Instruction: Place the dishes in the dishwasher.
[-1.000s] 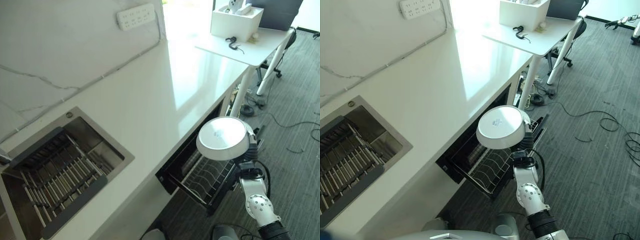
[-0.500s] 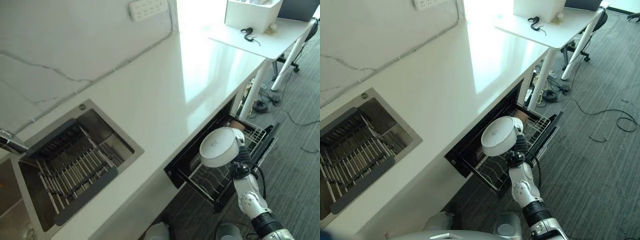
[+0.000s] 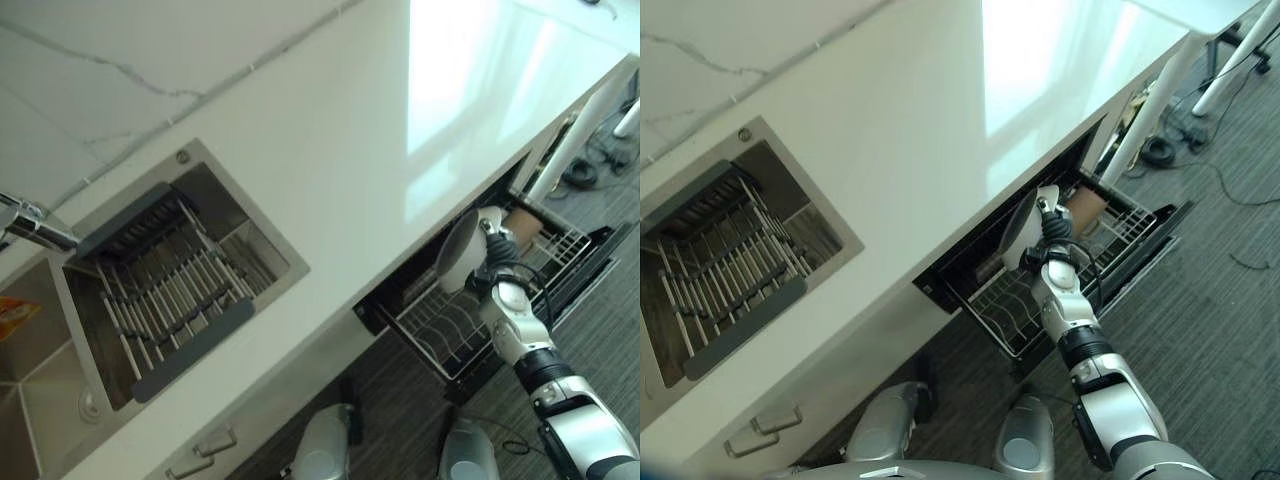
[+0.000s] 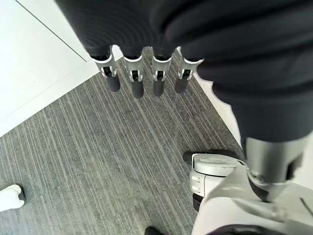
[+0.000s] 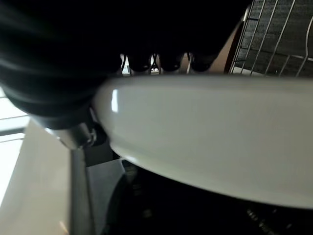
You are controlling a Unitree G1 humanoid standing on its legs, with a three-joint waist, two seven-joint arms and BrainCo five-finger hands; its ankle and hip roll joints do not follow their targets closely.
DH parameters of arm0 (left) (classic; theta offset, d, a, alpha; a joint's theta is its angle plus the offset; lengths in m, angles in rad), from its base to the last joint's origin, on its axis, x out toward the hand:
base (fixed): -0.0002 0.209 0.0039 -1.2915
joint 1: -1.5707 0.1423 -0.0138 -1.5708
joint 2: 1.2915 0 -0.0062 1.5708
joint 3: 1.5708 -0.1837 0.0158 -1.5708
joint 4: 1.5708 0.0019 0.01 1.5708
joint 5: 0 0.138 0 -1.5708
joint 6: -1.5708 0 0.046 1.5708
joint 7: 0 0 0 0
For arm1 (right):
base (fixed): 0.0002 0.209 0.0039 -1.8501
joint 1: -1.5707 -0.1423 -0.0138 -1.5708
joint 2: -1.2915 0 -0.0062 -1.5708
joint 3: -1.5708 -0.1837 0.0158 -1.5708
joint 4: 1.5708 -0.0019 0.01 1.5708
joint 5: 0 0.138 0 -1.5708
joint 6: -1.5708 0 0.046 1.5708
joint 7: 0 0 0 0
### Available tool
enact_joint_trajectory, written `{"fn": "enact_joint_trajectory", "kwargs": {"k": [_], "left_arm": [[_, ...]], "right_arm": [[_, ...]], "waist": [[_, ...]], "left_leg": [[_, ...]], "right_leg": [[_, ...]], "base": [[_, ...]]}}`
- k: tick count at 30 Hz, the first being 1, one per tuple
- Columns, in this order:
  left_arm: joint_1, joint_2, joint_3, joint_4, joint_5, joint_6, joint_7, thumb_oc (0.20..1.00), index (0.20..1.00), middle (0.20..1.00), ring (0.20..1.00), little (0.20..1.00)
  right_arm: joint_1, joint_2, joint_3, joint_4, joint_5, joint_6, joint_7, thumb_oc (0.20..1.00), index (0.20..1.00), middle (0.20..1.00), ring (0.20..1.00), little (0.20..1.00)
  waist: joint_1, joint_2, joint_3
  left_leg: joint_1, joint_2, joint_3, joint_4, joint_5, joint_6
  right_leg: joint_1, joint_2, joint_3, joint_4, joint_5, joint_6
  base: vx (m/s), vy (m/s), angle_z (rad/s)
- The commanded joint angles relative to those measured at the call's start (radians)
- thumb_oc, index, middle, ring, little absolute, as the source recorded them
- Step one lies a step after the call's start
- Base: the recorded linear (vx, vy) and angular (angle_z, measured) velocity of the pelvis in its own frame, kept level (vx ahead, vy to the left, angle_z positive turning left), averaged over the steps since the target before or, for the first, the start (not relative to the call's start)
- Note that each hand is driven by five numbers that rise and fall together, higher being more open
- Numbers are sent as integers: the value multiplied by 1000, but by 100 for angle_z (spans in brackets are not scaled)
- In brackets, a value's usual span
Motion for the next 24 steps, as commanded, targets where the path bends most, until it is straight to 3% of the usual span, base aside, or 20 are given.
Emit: {"fn": "enact_joint_trajectory", "kwargs": {"k": [1, 8, 11, 18, 24], "left_arm": [[-13, 53, -47, 12, 34, 8, -31, 1000, 1000, 1000, 1000, 1000], [-65, 76, -49, -4, 8, -15, -64, 1000, 1000, 1000, 1000, 1000], [-98, 105, -46, -20, -27, -34, -75, 1000, 1000, 1000, 1000, 1000], [-124, 151, -64, -31, -47, -65, -84, 1000, 1000, 1000, 1000, 1000], [-128, 167, -72, -50, -67, -90, -86, 1000, 1000, 1000, 1000, 1000]], "right_arm": [[-86, -20, 38, 15, -156, -24, 37, 200, 200, 200, 200, 200], [-173, -81, 146, 190, -427, -38, 60, 200, 200, 200, 200, 200], [-241, -131, 266, 250, -615, 2, 25, 200, 200, 200, 200, 200], [-344, -162, 425, 360, -844, -31, 75, 200, 200, 200, 200, 200], [-385, -154, 532, 406, -900, 36, 111, 200, 200, 200, 200, 200]], "waist": [[10, -17, 11], [18, 23, 89], [30, 31, 137], [77, 41, 137], [109, 54, 137]], "left_leg": [[7, -22, -80, 51, -61, -16], [-55, -40, -84, 51, -43, -10], [-121, -41, -91, 51, -24, -2], [-249, -51, -124, 51, 4, 9], [-320, -60, -144, 51, 13, 10]], "right_leg": [[6, -22, -85, -93, 121, -36], [-61, -21, -76, -93, 140, -30], [-124, -9, -72, -93, 158, -26], [-230, 6, -80, -93, 181, -22], [-290, 7, -76, -85, 176, -8]], "base": [[-129, 48, 20], [-109, 41, 5], [-139, -40, 1], [-82, -71, 10], [-20, -29, 6]]}}
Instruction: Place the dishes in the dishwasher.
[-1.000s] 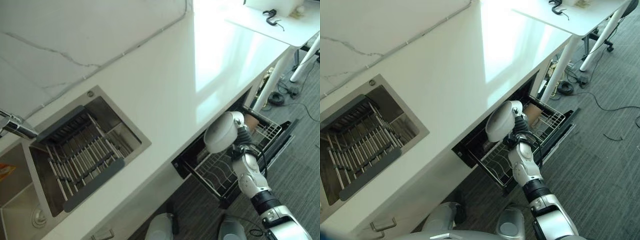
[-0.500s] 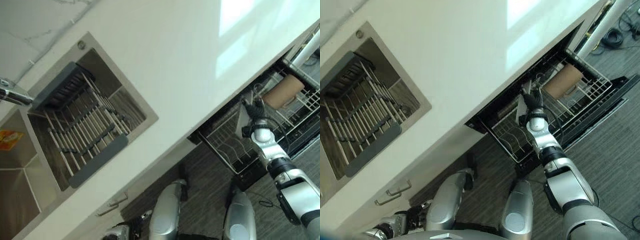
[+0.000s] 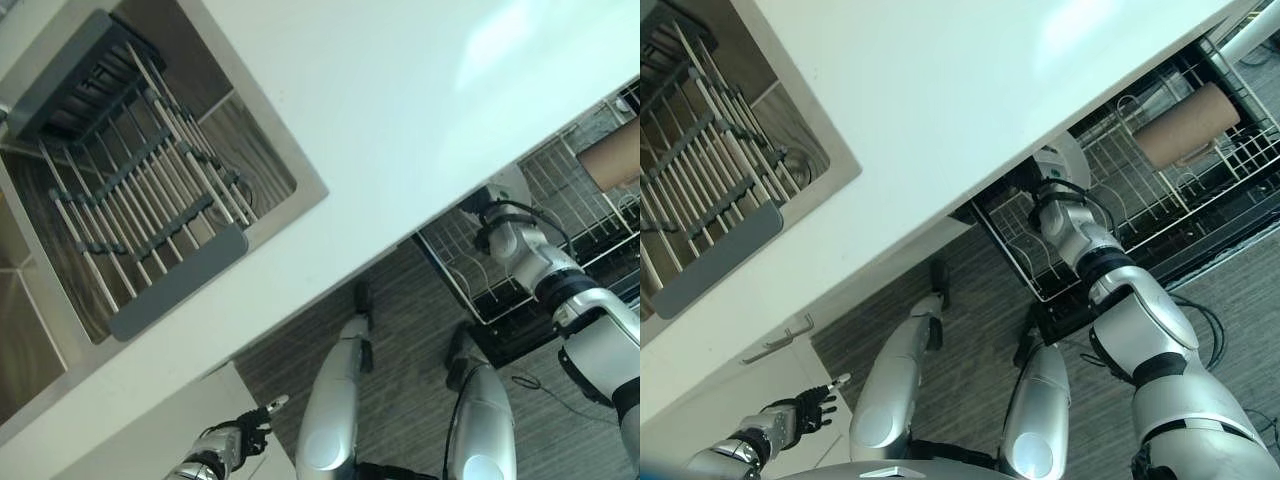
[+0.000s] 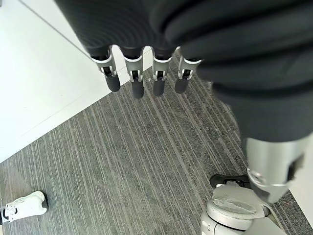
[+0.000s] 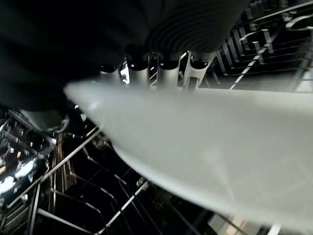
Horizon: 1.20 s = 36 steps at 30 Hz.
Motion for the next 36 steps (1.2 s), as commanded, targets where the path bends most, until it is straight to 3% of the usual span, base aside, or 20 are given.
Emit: {"fn": "enact_joint_trajectory", "kwargs": {"k": [1, 4, 6, 7, 8, 9, 13, 16, 21, 23, 27, 30, 36], "left_arm": [[-8, 36, -34, 10, -24, -19, -5, 1000, 1000, 1000, 1000, 1000], [7, 38, -51, -12, -43, -39, -10, 1000, 1000, 1000, 1000, 1000], [15, 37, -55, -34, -51, -39, -4, 1000, 1000, 1000, 1000, 1000], [18, 39, -56, -55, -54, -32, 3, 1000, 1000, 1000, 1000, 1000], [19, 41, -58, -72, -55, -24, 7, 1000, 1000, 1000, 1000, 1000], [25, 46, -64, -92, -53, -14, 10, 1000, 1000, 1000, 1000, 1000], [58, 44, -67, -127, -35, -22, 11, 1000, 1000, 1000, 1000, 1000], [85, 33, -64, -127, -22, -48, 1, 1000, 1000, 1000, 1000, 1000], [107, 11, -39, -101, -13, -65, -13, 1000, 1000, 1000, 1000, 1000], [117, 4, -10, -85, -16, -52, -5, 1000, 1000, 1000, 1000, 1000], [125, -7, 40, -47, -19, -38, 14, 1000, 1000, 1000, 1000, 1000], [125, -26, 94, -20, -17, -15, 40, 1000, 1000, 1000, 1000, 1000], [165, -64, 145, 20, -4, -17, 56, 1000, 1000, 1000, 1000, 1000]], "right_arm": [[48, 5, 40, 101, -13, 58, 91, 200, 200, 200, 200, 200], [64, -24, -28, 159, 66, 136, 75, 200, 200, 200, 200, 200], [70, -44, -65, 190, 115, 140, 106, 200, 200, 200, 200, 200], [66, -53, -87, 208, 152, 133, 153, 335, 335, 335, 335, 335], [66, -58, -104, 220, 164, 120, 167, 802, 802, 802, 802, 802], [58, -67, -120, 224, 210, 122, 183, 1000, 1000, 1000, 1000, 1000], [36, -87, -167, 225, 308, 118, 204, 1000, 1000, 1000, 1000, 1000], [42, -77, -213, 212, 408, 78, 186, 1000, 1000, 1000, 1000, 1000], [86, -27, -318, 142, 593, -51, 142, 1000, 1000, 1000, 1000, 1000], [143, 13, -366, -4, 624, -123, 58, 1000, 1000, 1000, 1000, 1000], [252, 53, -439, -241, 614, -175, -25, 1000, 1000, 1000, 1000, 1000], [373, 56, -496, -492, 559, -166, -93, 1000, 1000, 1000, 1000, 1000], [538, 15, -552, -743, 367, -144, -207, 1000, 1000, 1000, 1000, 1000]], "waist": [[27, 23, -2], [36, 42, -2], [43, 48, -2], [49, 51, -2], [54, 54, -2], [59, 59, -2], [74, 72, -2], [75, 76, -2], [48, 66, -2], [16, 40, -2], [-37, -10, -2], [-88, -42, -2], [-144, -78, -50]], "left_leg": [[-49, -57, -75, 126, -115, 4], [-102, -64, -84, 126, -101, 6], [-128, -66, -88, 126, -96, 6], [-145, -68, -92, 126, -93, 6], [-157, -69, -92, 126, -90, 6], [-172, -71, -95, 126, -87, 7], [-201, -78, -101, 126, -78, 3], [-194, -75, -94, 126, -81, 1], [-116, -51, -57, 126, -104, -9], [-38, -27, -28, 126, -124, -18], [73, -9, 7, 126, -152, -20], [160, 12, 34, 126, -157, -12], [260, 23, 48, 126, -177, -12]], "right_leg": [[-15, -2, -19, -112, 133, 18], [-68, -3, -16, -94, 133, 20], [-91, -3, -18, -93, 135, 22], [-105, -3, -19, -92, 138, 24], [-118, -6, -23, -88, 139, 25], [-133, -9, -24, -77, 136, 25], [-166, -16, -28, -53, 129, 24], [-163, -16, -27, -51, 126, 22], [-81, -9, -25, -90, 128, 20], [-3, -2, -27, -124, 132, 20], [87, -1, -19, -124, 115, 22], [162, 5, -13, -124, 113, 7], [256, 9, 13, -124, 89, -8]], "base": [[-33, -4, 1], [-38, 9, 6], [-48, -7, 11], [-53, -27, 17], [-45, -33, 15], [-37, -17, 13], [-15, 1, 2], [-21, 46, -1], [2, 84, -4], [38, 52, -12], [42, 5, -23], [38, -12, -23], [127, -18, -23]]}}
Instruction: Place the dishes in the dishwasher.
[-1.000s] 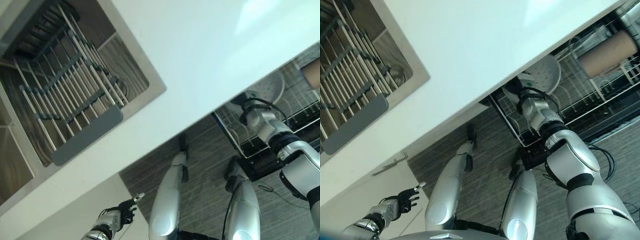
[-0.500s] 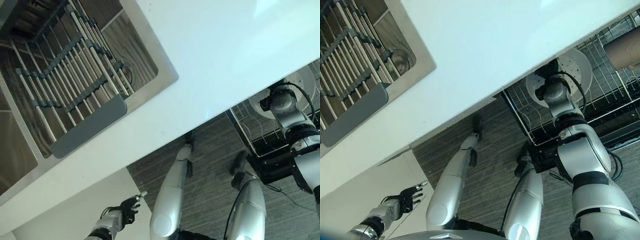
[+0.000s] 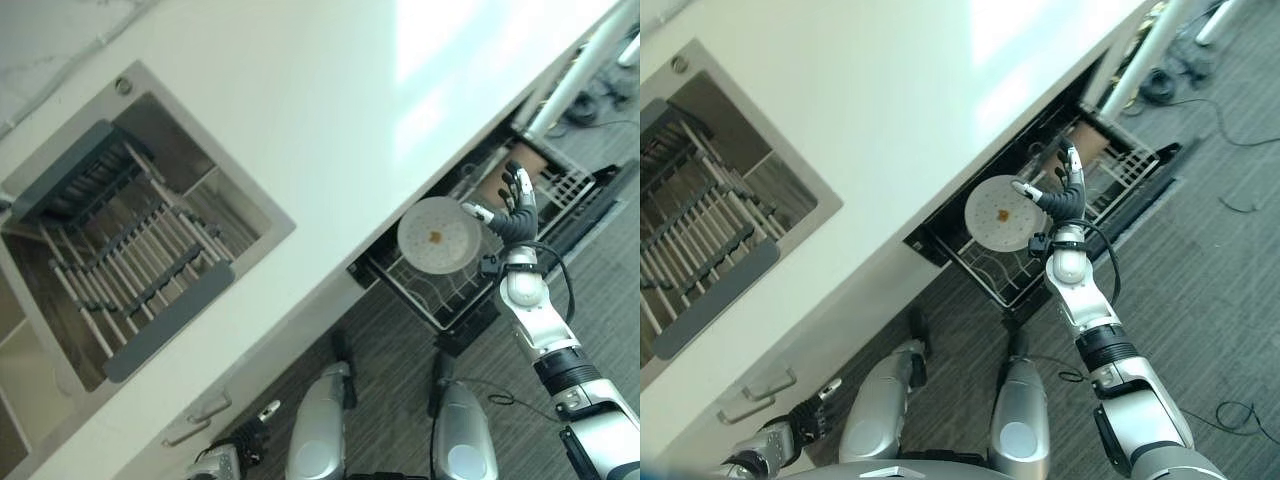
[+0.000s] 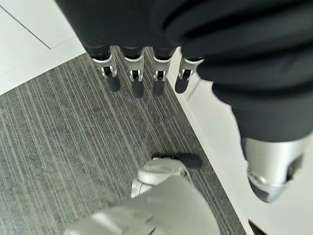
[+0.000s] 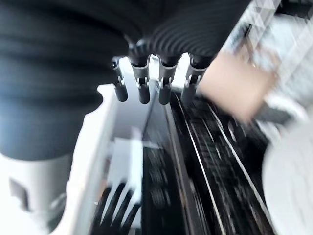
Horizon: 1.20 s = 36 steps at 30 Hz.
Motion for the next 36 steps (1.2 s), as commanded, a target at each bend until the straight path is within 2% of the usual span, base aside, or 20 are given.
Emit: {"fn": "enact_joint_trajectory", "kwargs": {"k": [1, 5, 6, 7, 8, 9, 10, 13, 14, 17, 18, 20, 21, 22, 25, 27, 31, 34, 36], "left_arm": [[55, -13, -19, 51, 32, 9, 24, 1000, 1000, 1000, 1000, 1000], [93, -34, 13, 50, 44, 12, 24, 1000, 1000, 1000, 1000, 1000], [99, -39, 22, 51, 48, 14, 27, 1000, 1000, 1000, 1000, 1000], [110, -49, 41, 47, 60, 21, 37, 1000, 1000, 1000, 1000, 1000], [113, -51, 45, 45, 63, 23, 39, 1000, 1000, 1000, 1000, 1000], [124, -56, 65, 42, 73, 32, 49, 1000, 1000, 1000, 1000, 1000], [135, -55, 88, 41, 80, 40, 52, 1000, 1000, 1000, 1000, 1000], [145, -43, 119, 37, 77, 54, 48, 1000, 1000, 1000, 1000, 1000], [144, -32, 131, 34, 58, 61, 42, 1000, 1000, 1000, 1000, 1000], [120, -13, 120, 36, -4, 64, 42, 1000, 1000, 1000, 1000, 1000], [97, -3, 99, 31, -34, 63, 47, 1000, 1000, 1000, 1000, 1000], [49, 12, 68, 21, -76, 59, 43, 1000, 1000, 1000, 1000, 1000], [16, 19, 35, 3, -119, 62, 52, 1000, 1000, 1000, 1000, 1000], [-9, 19, 5, -5, -139, 51, 59, 1000, 1000, 1000, 1000, 1000], [-35, 14, -29, -28, -159, 27, 56, 1000, 1000, 1000, 1000, 1000], [-53, 7, -58, -61, -207, 25, 25, 1000, 1000, 1000, 1000, 1000], [-66, 8, -101, -133, -231, -9, -17, 1000, 1000, 1000, 1000, 1000], [-69, 12, -121, -176, -238, -17, -19, 1000, 1000, 1000, 1000, 1000], [-65, 17, -129, -193, -231, -15, -17, 1000, 1000, 1000, 1000, 1000]], "right_arm": [[-16, -44, -57, -99, -155, -36, -89, 1000, 1000, 1000, 1000, 1000], [99, -119, -121, -238, -268, 4, -159, 1000, 1000, 1000, 1000, 1000], [123, -140, -148, -271, -319, 32, -193, 1000, 1000, 1000, 1000, 1000], [171, -189, -199, -322, -444, 81, -254, 1000, 1000, 1000, 1000, 1000], [186, -202, -216, -339, -465, 98, -276, 1000, 1000, 1000, 1000, 1000], [236, -246, -281, -387, -500, 143, -335, 1000, 1000, 1000, 1000, 1000], [298, -282, -365, -405, -486, 159, -383, 1000, 1000, 1000, 1000, 1000], [430, -296, -526, -330, -382, 139, -462, 1000, 1000, 1000, 1000, 1000], [483, -274, -583, -245, -292, 81, -466, 1000, 1000, 1000, 1000, 1000], [510, -207, -640, -27, -94, -24, -443, 1000, 1000, 1000, 1000, 1000], [501, -167, -654, 114, -38, -105, -438, 1000, 1000, 1000, 1000, 1000], [468, -126, -626, 288, 32, -175, -386, 1000, 1000, 1000, 1000, 1000], [422, -90, -581, 385, 164, -209, -300, 1000, 1000, 1000, 1000, 1000], [365, -44, -531, 498, 200, -255, -266, 1000, 1000, 1000, 1000, 1000], [276, -12, -440, 580, 211, -237, -223, 1000, 1000, 1000, 1000, 1000], [184, 4, -326, 636, 90, -188, -214, 1000, 1000, 1000, 1000, 1000], [56, -4, -155, 650, 4, -140, -210, 1000, 1000, 1000, 1000, 1000], [-24, -24, -94, 656, -10, -120, -193, 1000, 1000, 1000, 1000, 1000], [-75, -38, -64, 656, -35, -131, -185, 1000, 1000, 1000, 1000, 1000]], "waist": [[3, -10, 15], [-23, -35, -33], [-30, -41, -42], [-40, -52, -60], [-42, -54, -64], [-53, -65, -78], [-68, -77, -92], [-95, -93, -104], [-108, -98, -101], [-115, -105, -82], [-108, -106, -65], [-92, -106, -31], [-74, -100, -7], [-50, -95, 16], [-16, -81, 48], [17, -59, 69], [63, -32, 70], [94, -19, 70], [118, -11, 70]], "left_leg": [[23, -1, -30, 124, -125, -2], [63, 12, -15, 124, -139, -4], [70, 16, -12, 124, -142, -5], [81, 19, -7, 124, -148, -3], [85, 20, -5, 124, -149, -3], [96, 25, 0, 124, -154, -1], [109, 32, 13, 124, -158, 0], [123, 46, 39, 124, -163, 1], [126, 50, 50, 124, -163, 2], [124, 54, 60, 124, -157, 7], [114, 52, 56, 124, -151, 8], [94, 49, 47, 124, -141, 14], [73, 42, 33, 124, -133, 19], [63, 26, 6, 124, -143, 18], [28, 4, -23, 124, -129, 24], [-7, -17, -49, 124, -116, 30], [-78, -42, -81, 124, -96, 36], [-118, -61, -97, 124, -87, 40], [-145, -73, -110, 125, -81, 42]], "right_leg": [[20, -16, -54, -3, 34, -21], [53, -10, -39, -3, 24, -24], [58, -8, -37, -3, 22, -25], [66, -4, -30, -3, 20, -23], [69, -2, -28, -3, 19, -23], [78, 1, -23, -3, 17, -22], [87, 3, -21, -3, 15, -21], [95, 9, -19, -3, 12, -19], [96, 11, -18, -3, 12, -19], [95, 16, -25, -3, 12, -27], [92, 21, -31, -3, 13, -34], [80, 22, -42, -3, 18, -43], [68, 24, -52, -3, 23, -50], [53, 21, -50, 25, -2, -47], [17, 13, -64, 67, -15, -55], [-20, 3, -74, 109, -29, -60], [-102, -16, -87, 180, -52, -61], [-147, -30, -95, 232, -73, -61], [-173, -40, -102, 261, -84, -59]], "base": [[115, -23, -13], [135, -32, -5], [147, -46, -7], [131, -44, -4], [169, -67, -5], [172, -75, -13], [184, -81, -15], [95, -50, -19], [42, -30, -19], [-19, -45, -15], [-67, -84, -18], [-161, -91, 7], [-175, -96, 17], [-139, -88, 9], [-69, -25, 23], [-58, 24, 33], [-12, 47, 39], [15, 56, 29], [32, 61, 23]]}}
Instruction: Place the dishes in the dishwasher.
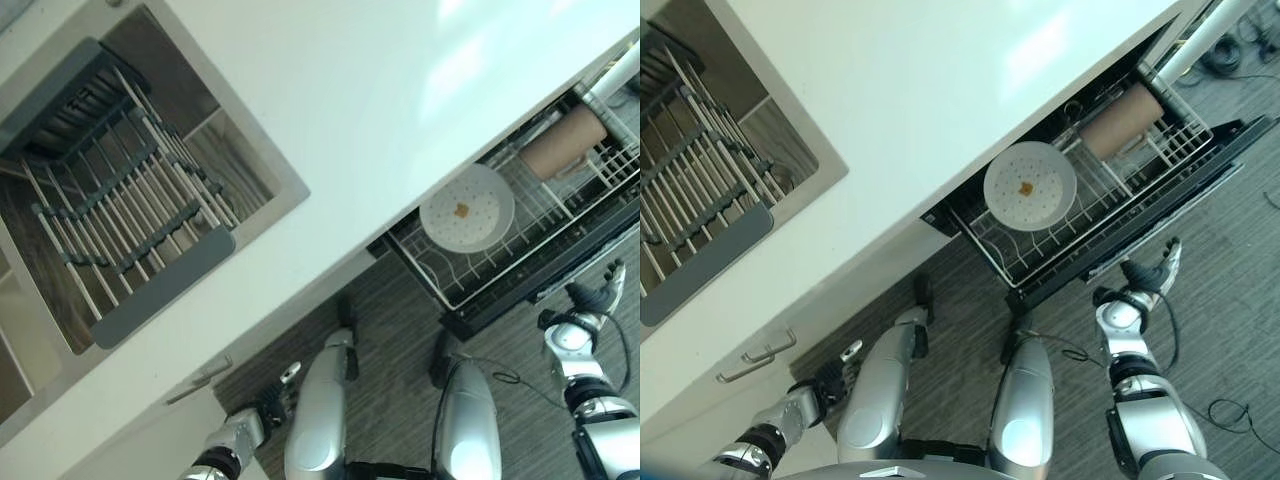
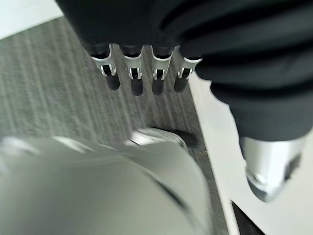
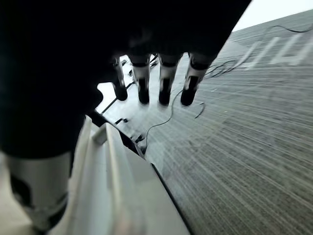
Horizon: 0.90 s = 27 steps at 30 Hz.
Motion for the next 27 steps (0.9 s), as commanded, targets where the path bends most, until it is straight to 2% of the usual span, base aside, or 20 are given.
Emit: {"fn": "enact_joint_trajectory", "kwargs": {"k": [1, 7, 9, 12, 16, 18, 22, 24, 25, 26, 27], "left_arm": [[25, 19, -12, 4, -21, -3, -5, 1000, 1000, 1000, 1000, 1000], [54, 35, 15, 26, 1, -2, -20, 1000, 1000, 1000, 1000, 1000], [76, 40, 30, 47, 15, -15, -43, 1000, 1000, 1000, 1000, 1000], [100, 48, 35, 59, 29, -38, -66, 1000, 1000, 1000, 1000, 1000], [111, 65, 31, 72, 26, -52, -99, 1000, 1000, 1000, 1000, 1000], [114, 71, 27, 74, 32, -62, -127, 1000, 1000, 1000, 1000, 1000], [123, 92, 14, 58, -46, -129, -222, 1000, 1000, 1000, 1000, 1000], [129, 106, 4, 10, -128, -178, -289, 1000, 1000, 1000, 1000, 1000], [129, 108, 4, 1, -140, -181, -294, 1000, 1000, 1000, 1000, 1000], [129, 130, -1, -76, -263, -198, -347, 1000, 1000, 1000, 1000, 1000], [129, 134, -1, -89, -276, -194, -349, 1000, 1000, 1000, 1000, 1000]], "right_arm": [[-58, -18, 66, -42, -133, -32, 40, 1000, 1000, 1000, 1000, 1000], [-165, -68, 137, -125, -219, -27, 57, 1000, 1000, 1000, 1000, 1000], [-227, -104, 190, -171, -304, -19, 63, 1000, 1000, 1000, 1000, 1000], [-297, -147, 230, -205, -317, -21, 77, 1000, 1000, 1000, 1000, 1000], [-417, -184, 295, -209, -361, 16, 126, 1000, 1000, 1000, 1000, 1000], [-524, -205, 364, -184, -382, 43, 150, 1000, 1000, 1000, 1000, 1000], [-680, -236, 486, -149, -410, 65, 156, 1000, 1000, 1000, 1000, 1000], [-756, -249, 526, -146, -416, 76, 152, 1000, 1000, 1000, 1000, 1000], [-768, -250, 531, -147, -416, 81, 154, 1000, 1000, 1000, 1000, 1000], [-828, -257, 553, -157, -402, 109, 166, 1000, 1000, 1000, 1000, 1000], [-836, -257, 555, -158, -394, 115, 170, 1000, 1000, 1000, 1000, 1000]], "waist": [[46, 2, -39], [84, 9, -39], [107, 13, -39], [133, 11, -39], [164, 7, -39], [191, 4, -39], [226, 2, -39], [245, 2, -39], [246, 2, -39], [263, -5, -39], [265, -6, -39]], "left_leg": [[13, -18, -34, 62, -95, 24], [-32, -26, -50, 62, -82, 24], [-60, -27, -61, 62, -70, 21], [-89, -27, -74, 62, -57, 17], [-118, -31, -93, 62, -46, 10], [-137, -28, -99, 62, -39, 5], [-166, -24, -114, 62, -25, 0], [-180, -26, -125, 62, -22, -1], [-182, -27, -127, 62, -21, -1], [-189, -31, -139, 62, -22, 0], [-189, -32, -141, 62, -23, 0]], "right_leg": [[0, 23, -60, 45, 3, -52], [-39, 19, -72, 85, -16, -54], [-61, 18, -80, 100, -22, -56], [-77, 19, -96, 110, -25, -58], [-84, 24, -117, 106, -26, -59], [-88, 21, -142, 108, -29, -61], [-91, 18, -178, 112, -31, -64], [-88, 21, -196, 106, -30, -63], [-87, 21, -198, 104, -30, -63], [-78, 24, -216, 97, -29, -61], [-75, 24, -219, 95, -30, -61]], "base": [[23, 51, 16], [33, 51, 15], [41, 68, 12], [8, 20, 12], [-9, 8, 17], [-13, 6, 10], [-2, 3, 6], [-15, -1, 12], [-34, -49, 5], [-29, -56, 4], [-31, -75, 1]]}}
